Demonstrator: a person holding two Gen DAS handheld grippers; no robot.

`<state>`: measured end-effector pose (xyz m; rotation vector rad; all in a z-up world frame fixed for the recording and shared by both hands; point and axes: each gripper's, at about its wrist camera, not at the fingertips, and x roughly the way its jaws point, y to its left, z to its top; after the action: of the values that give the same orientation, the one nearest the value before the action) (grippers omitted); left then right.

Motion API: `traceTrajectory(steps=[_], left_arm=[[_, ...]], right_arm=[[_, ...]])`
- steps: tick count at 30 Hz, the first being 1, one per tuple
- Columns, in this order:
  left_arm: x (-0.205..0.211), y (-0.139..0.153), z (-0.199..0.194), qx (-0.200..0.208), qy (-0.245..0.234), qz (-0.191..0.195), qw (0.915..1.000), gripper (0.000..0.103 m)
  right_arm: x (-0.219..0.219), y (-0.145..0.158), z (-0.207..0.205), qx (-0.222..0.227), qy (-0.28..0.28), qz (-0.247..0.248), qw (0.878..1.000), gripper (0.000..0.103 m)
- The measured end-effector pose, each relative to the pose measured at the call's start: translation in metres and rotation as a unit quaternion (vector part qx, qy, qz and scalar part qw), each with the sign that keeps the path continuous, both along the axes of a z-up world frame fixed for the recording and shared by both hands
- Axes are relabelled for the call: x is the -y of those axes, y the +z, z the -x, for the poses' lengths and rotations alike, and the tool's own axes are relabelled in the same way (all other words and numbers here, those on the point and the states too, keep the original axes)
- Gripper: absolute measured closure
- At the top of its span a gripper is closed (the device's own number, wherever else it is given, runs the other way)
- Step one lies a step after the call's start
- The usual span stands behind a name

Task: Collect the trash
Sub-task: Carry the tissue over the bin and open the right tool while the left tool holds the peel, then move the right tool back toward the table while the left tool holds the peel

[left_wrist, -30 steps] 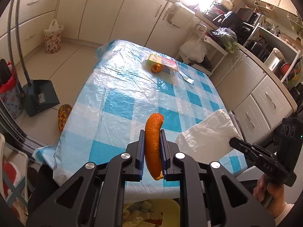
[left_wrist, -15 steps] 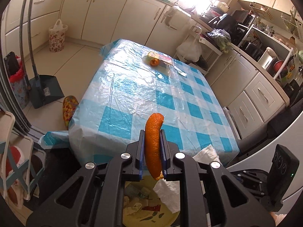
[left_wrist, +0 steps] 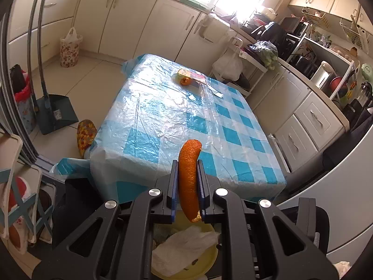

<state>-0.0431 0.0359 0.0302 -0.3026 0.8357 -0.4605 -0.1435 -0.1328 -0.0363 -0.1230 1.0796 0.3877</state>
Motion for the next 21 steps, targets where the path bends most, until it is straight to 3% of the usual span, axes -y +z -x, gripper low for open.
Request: traceTrajectory(steps=[7, 13, 18, 21], left_arm=[[0.009, -0.018, 0.012, -0.018, -0.017, -0.008, 0.9997, 0.089], [0.035, -0.047, 0.026, -0.048, -0.054, -0.034, 0.9968, 0.089], [0.068, -0.074, 0.030, -0.089, -0.104, -0.084, 0.9871, 0.088], [0.082, -0.092, 0.035, -0.109, -0.122, -0.117, 0.9796, 0.068]], right_arm=[[0.019, 0.017, 0.000, 0.044, -0.047, -0.022, 0.998, 0.042], [0.050, 0.040, 0.003, 0.104, -0.124, -0.054, 0.985, 0.039], [0.070, 0.053, 0.008, 0.134, -0.163, -0.080, 0.974, 0.038], [0.074, 0.055, 0.008, 0.139, -0.172, -0.085, 0.972, 0.037]])
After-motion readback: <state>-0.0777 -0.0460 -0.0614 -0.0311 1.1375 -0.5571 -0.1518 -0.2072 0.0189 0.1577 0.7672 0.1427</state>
